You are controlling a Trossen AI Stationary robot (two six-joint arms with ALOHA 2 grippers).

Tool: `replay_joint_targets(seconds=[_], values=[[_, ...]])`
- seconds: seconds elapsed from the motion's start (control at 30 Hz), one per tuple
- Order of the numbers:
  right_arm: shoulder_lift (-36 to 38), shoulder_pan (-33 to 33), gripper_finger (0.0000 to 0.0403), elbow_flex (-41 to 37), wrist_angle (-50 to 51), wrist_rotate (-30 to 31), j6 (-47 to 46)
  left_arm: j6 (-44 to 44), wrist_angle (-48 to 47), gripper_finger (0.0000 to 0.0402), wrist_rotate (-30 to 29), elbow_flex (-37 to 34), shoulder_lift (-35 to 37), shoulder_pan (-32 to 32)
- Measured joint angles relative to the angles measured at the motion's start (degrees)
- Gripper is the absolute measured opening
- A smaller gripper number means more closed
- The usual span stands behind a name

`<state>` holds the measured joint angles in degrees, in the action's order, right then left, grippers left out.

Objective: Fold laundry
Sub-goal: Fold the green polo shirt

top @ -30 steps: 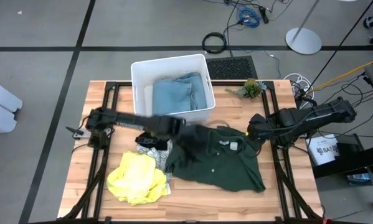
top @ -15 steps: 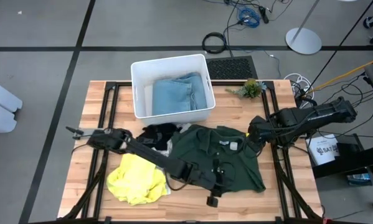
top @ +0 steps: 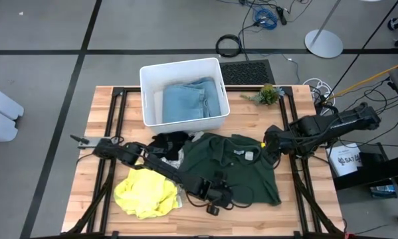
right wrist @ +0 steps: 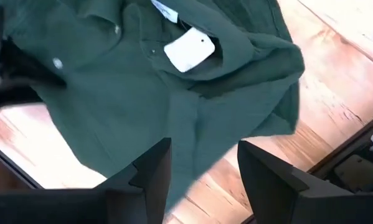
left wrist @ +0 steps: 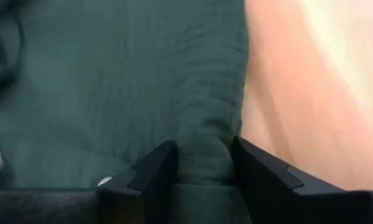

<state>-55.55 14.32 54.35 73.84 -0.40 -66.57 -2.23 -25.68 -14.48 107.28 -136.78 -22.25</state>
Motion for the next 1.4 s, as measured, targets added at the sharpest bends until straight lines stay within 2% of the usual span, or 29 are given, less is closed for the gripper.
replay_joint_targets(seconds=[0.07, 0.13, 0.27, 0.37, 0.47, 0.63, 0.73, 0.9, 1.0, 1.07, 1.2, 1.4], values=[[0.0, 0.2, 0.0169, 0.0, 0.1, 0.0, 0.1, 3.3, -6.5, 0.0178, 3.8, 0.4, 0.5, 0.3], [0.0, 0.4, 0.0169, 0.0, 0.1, 0.0, 0.2, 5.8, -12.5, 0.0178, 10.0, 1.1, 0.7, 0.7], [0.0, 0.4, 0.0169, 0.0, 0.2, 0.0, 1.6, 5.0, -23.3, 0.0178, 21.6, 3.7, 1.2, 0.6], [0.0, 0.4, 0.0169, 0.0, 0.2, 0.0, 2.3, 4.7, -35.0, 0.0178, 23.6, 6.6, 1.9, -0.5], [0.0, 0.4, 0.0169, 0.0, 0.1, 0.0, 2.6, 5.8, -41.9, 0.0178, 21.4, 9.3, 4.6, -0.9], [0.0, 0.4, 0.0169, 0.0, 0.0, 0.0, 4.2, 6.0, -37.3, 0.0178, 12.3, 10.4, 12.0, -2.2], [0.0, 1.6, 0.0169, 0.0, -1.9, -0.3, 11.3, 5.9, -34.3, 0.0178, 8.1, 10.2, 14.2, -3.4], [-0.4, 11.6, 0.0169, 0.0, -14.3, -6.9, 18.0, 6.3, -33.3, 0.0178, 8.6, 10.3, 14.3, -5.5], [-2.5, 19.5, 0.0169, 0.0, -24.7, -4.9, 18.0, 6.0, -32.1, 0.0178, 9.1, 9.8, 13.3, -6.9], [-5.2, 24.7, 0.0169, 0.1, -30.4, -2.0, 18.5, 4.5, -27.5, 0.0178, 8.7, 9.1, 13.3, -7.7], [-13.1, 33.6, 0.0169, 0.1, -35.8, 3.1, 22.1, 0.0, -17.9, 0.0178, 7.3, 4.9, 13.1, -9.0], [-27.2, 39.8, 0.0169, 0.0, -39.5, 6.9, 30.1, -4.0, -15.7, 0.0178, 6.4, 1.8, 13.2, -8.9]])
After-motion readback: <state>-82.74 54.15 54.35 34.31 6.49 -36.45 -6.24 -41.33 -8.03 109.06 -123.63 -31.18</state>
